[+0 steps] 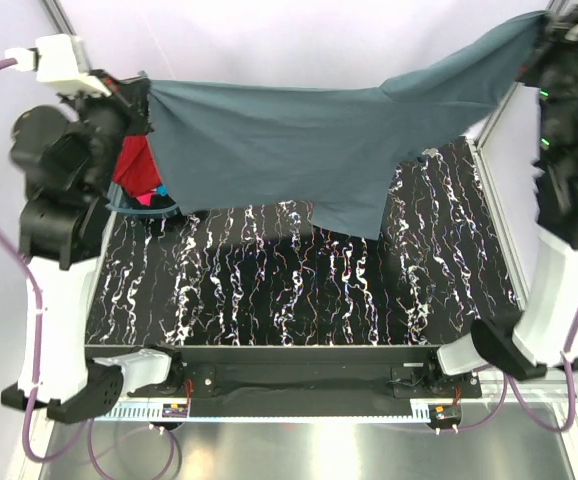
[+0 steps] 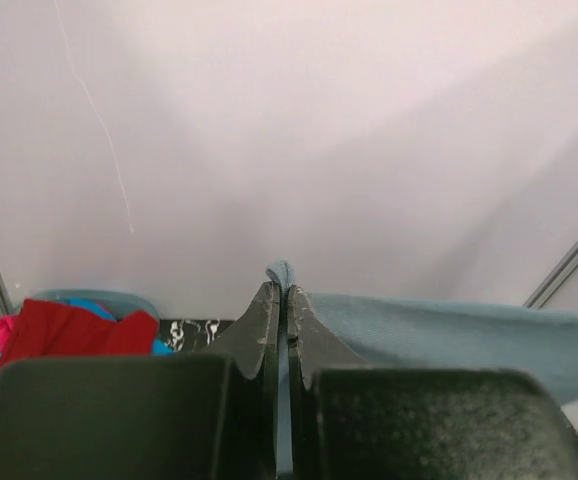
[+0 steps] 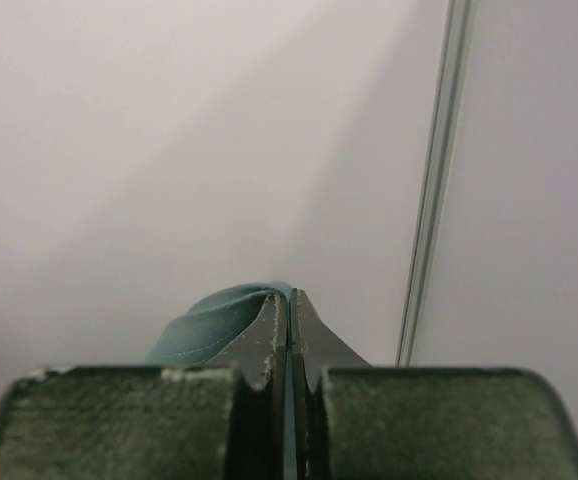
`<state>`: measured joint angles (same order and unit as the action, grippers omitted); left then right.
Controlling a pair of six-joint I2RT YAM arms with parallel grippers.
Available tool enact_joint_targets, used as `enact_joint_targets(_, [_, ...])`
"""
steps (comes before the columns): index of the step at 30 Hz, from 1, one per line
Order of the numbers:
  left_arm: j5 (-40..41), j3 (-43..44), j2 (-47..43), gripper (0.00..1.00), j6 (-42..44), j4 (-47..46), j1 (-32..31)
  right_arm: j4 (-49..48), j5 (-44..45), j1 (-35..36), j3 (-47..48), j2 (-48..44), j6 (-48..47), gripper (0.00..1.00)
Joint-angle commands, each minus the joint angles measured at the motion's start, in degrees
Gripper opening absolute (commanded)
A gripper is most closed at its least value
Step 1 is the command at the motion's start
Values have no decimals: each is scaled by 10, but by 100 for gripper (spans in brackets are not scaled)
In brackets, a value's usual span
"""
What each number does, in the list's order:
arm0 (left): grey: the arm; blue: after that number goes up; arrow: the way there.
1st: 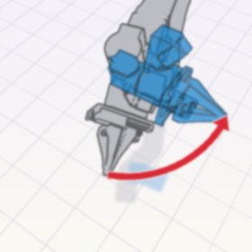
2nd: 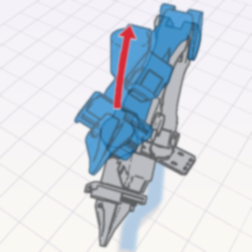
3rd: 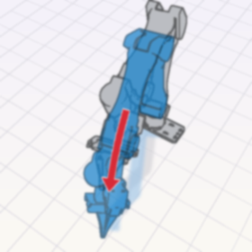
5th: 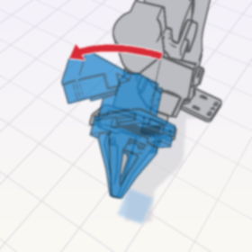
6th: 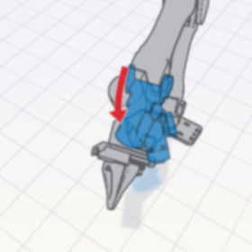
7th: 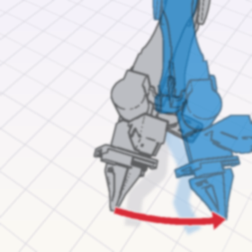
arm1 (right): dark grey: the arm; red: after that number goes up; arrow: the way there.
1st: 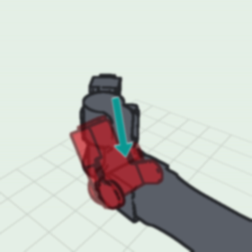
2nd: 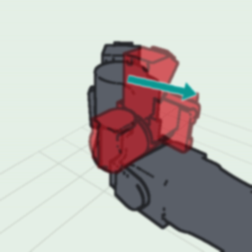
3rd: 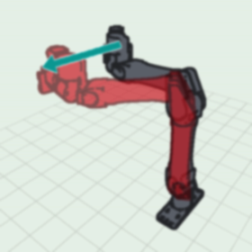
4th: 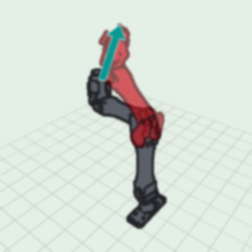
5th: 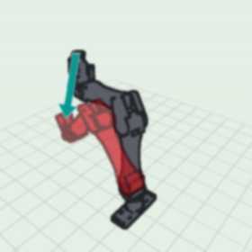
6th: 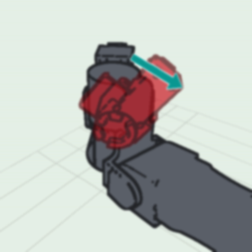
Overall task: Fold and stack the t-shirts
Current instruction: Flatten the tshirt out
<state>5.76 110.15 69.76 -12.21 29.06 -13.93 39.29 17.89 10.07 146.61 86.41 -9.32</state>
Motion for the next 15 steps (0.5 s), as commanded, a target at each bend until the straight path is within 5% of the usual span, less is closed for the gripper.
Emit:
enact_joint_targets(1, [2, 15, -17, 0, 11, 1, -1, -40, -2, 0, 5, -26, -29, 0])
enact_joint_targets(15, [49, 116, 18, 0, 5, 97, -2, -36, 10, 1, -4, -7, -23, 0])
